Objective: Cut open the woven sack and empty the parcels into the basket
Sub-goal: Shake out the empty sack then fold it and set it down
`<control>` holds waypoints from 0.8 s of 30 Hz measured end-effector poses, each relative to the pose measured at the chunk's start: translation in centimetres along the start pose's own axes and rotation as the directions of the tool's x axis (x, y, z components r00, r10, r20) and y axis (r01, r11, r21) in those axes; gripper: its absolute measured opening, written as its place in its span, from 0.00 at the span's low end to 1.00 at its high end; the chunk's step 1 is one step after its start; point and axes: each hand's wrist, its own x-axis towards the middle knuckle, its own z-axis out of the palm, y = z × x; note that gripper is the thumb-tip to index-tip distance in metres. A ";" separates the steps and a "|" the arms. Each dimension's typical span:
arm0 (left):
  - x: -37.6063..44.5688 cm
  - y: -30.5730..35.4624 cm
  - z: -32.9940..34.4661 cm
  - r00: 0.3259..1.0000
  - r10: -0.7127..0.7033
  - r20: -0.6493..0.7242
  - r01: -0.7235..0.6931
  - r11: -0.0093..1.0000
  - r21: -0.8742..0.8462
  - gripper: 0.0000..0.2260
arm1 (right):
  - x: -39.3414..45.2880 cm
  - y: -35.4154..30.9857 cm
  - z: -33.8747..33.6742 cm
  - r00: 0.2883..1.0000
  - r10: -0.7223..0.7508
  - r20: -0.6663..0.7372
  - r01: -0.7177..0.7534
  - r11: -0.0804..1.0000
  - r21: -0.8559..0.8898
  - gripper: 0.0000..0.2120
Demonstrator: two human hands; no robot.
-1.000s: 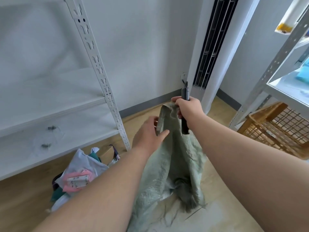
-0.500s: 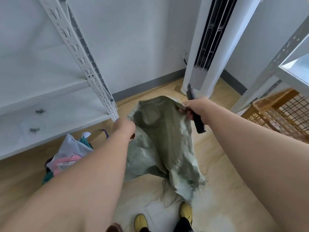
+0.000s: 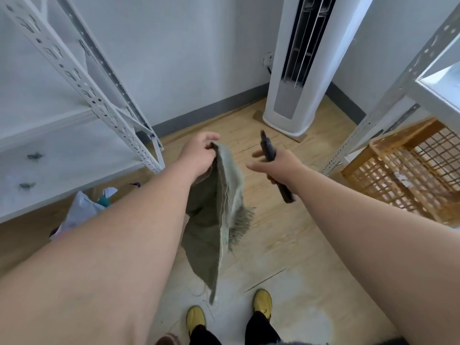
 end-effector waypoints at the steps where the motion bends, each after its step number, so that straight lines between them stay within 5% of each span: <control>1: -0.3 1.1 0.5 0.997 0.027 0.073 -0.027 1.000 -0.006 0.19 | 0.1 -0.8 0.2 0.997 -0.069 0.022 0.068 0.997 0.032 0.24; 3: -0.6 3.3 1.0 0.985 0.091 0.148 -0.092 0.996 -0.005 0.17 | 0.4 -1.9 0.9 0.986 -0.160 0.039 0.159 0.987 0.008 0.25; 6: -1.3 5.9 0.7 0.978 0.168 0.121 -0.161 0.985 -0.065 0.09 | 1.3 -2.5 1.0 0.980 -0.179 -0.088 0.180 0.984 -0.002 0.14; 9: -0.9 5.7 -1.0 0.971 0.026 0.237 -0.048 0.995 0.086 0.34 | 2.1 -2.5 -0.3 0.949 -0.133 -0.284 0.166 0.981 0.097 0.12; 12: -1.0 4.5 -2.3 0.897 -0.221 0.382 -0.032 0.831 0.556 0.49 | 2.4 -2.5 -2.0 0.958 -0.106 -0.267 0.172 0.957 0.235 0.09; 14: -0.9 3.4 -2.1 0.910 -0.279 0.306 -0.020 0.709 0.705 0.41 | 2.4 -2.5 -2.8 0.982 -0.109 -0.154 0.151 0.942 0.298 0.09; 17: -0.8 2.0 -1.2 0.971 -0.197 0.133 0.034 0.671 0.740 0.22 | 2.1 -2.4 -3.4 0.990 -0.108 -0.089 0.131 0.938 0.322 0.08; 20: -0.9 2.5 -0.8 0.997 0.022 -0.078 0.034 0.761 0.648 0.13 | 1.8 -2.0 -3.8 0.982 -0.118 -0.146 0.155 0.946 0.284 0.10; 22: -1.0 3.7 -0.5 0.992 0.105 -0.067 -0.032 0.735 0.677 0.12 | 1.6 -1.9 -3.7 0.964 -0.140 -0.225 0.180 0.969 0.170 0.16; 24: -1.1 4.7 -0.2 0.994 0.111 -0.013 -0.063 0.652 0.756 0.12 | 1.3 -2.4 -3.4 0.863 -0.200 -0.464 0.218 0.976 -0.016 0.22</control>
